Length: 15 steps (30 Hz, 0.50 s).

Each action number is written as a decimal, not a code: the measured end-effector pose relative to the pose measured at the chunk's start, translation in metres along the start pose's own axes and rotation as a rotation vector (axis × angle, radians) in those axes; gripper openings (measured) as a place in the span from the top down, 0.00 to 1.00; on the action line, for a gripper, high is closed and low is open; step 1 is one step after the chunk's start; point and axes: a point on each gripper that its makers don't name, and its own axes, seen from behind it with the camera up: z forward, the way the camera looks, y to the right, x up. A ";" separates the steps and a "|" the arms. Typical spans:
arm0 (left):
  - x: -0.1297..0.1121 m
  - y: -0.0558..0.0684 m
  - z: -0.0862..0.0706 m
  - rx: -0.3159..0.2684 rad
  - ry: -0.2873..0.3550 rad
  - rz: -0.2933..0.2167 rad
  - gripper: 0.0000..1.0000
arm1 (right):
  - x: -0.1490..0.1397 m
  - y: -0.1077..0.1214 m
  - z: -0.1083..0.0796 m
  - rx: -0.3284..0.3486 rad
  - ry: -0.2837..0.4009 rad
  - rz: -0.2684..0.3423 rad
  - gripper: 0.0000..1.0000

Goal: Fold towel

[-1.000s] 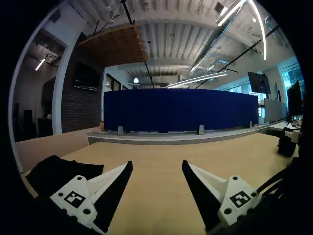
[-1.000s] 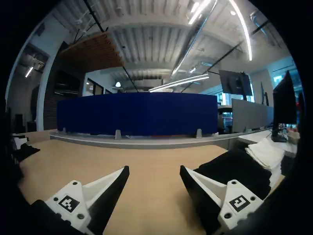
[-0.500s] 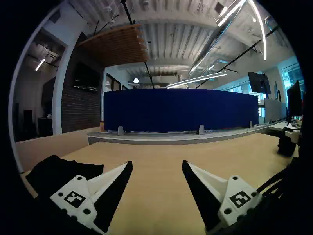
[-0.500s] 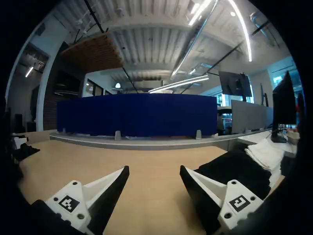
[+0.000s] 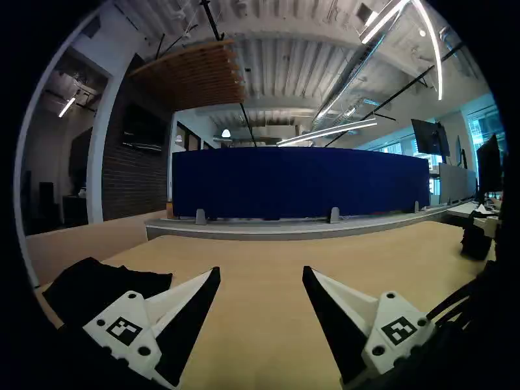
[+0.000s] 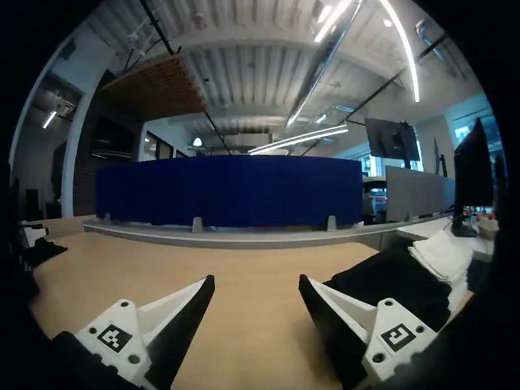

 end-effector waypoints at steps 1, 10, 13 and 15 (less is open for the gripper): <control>0.000 0.000 0.000 0.000 0.000 0.000 0.06 | 0.000 0.000 0.000 0.000 0.000 0.000 0.00; 0.000 0.000 -0.001 0.000 0.000 0.000 0.06 | -0.001 -0.001 0.000 0.000 0.000 0.000 0.00; 0.000 0.000 -0.001 0.000 0.000 0.000 0.06 | -0.001 -0.001 0.000 0.000 0.000 0.000 0.00; 0.000 0.000 -0.001 0.000 0.000 0.000 0.06 | -0.001 0.000 0.000 0.000 0.000 0.000 0.00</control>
